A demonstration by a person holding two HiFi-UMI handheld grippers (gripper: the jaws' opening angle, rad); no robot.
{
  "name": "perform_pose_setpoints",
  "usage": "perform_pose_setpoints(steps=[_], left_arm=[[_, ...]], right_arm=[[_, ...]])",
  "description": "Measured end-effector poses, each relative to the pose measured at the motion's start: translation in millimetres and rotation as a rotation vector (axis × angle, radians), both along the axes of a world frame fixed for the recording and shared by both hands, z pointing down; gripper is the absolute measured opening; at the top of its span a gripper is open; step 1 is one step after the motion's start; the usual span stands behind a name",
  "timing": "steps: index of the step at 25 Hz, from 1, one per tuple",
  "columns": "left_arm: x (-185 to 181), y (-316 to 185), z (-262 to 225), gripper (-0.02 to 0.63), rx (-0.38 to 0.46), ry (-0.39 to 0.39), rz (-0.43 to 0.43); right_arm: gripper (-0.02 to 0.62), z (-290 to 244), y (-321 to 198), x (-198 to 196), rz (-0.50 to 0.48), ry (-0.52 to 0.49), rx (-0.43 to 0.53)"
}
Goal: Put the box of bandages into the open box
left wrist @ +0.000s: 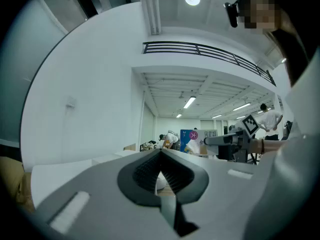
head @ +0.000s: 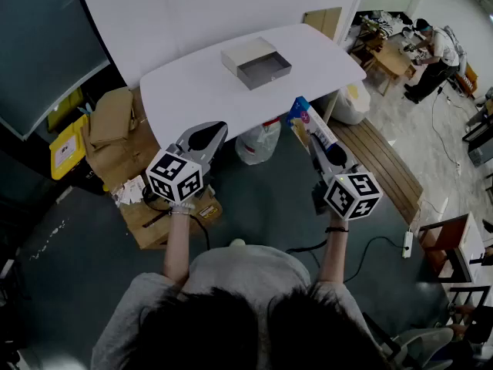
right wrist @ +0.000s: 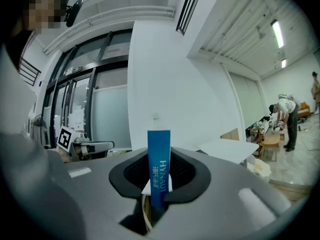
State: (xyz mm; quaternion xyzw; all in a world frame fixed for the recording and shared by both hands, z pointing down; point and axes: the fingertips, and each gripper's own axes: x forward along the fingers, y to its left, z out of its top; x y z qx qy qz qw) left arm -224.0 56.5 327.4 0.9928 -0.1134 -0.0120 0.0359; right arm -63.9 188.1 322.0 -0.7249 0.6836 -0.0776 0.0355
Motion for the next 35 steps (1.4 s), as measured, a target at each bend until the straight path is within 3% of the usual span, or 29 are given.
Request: perform_pose_setpoints(steps=[10,25,35], left_arm=[[1.7,5.4,0.4,-0.005,-0.025,0.005,-0.031],[13.3,32.9,2.1,-0.005,-0.050,0.011,-0.096],[24.7,10.6,11.8,-0.005,-0.063,-0.007,-0.113]], right_arm=[[0.086,1.1,9.7,9.8,0.011,-0.025,-0.004],[0.086,0.3,16.7,28.2,-0.049,-0.061,-0.008],[0.086,9.4,-9.5,38.0,-0.080,-0.077,-0.021]])
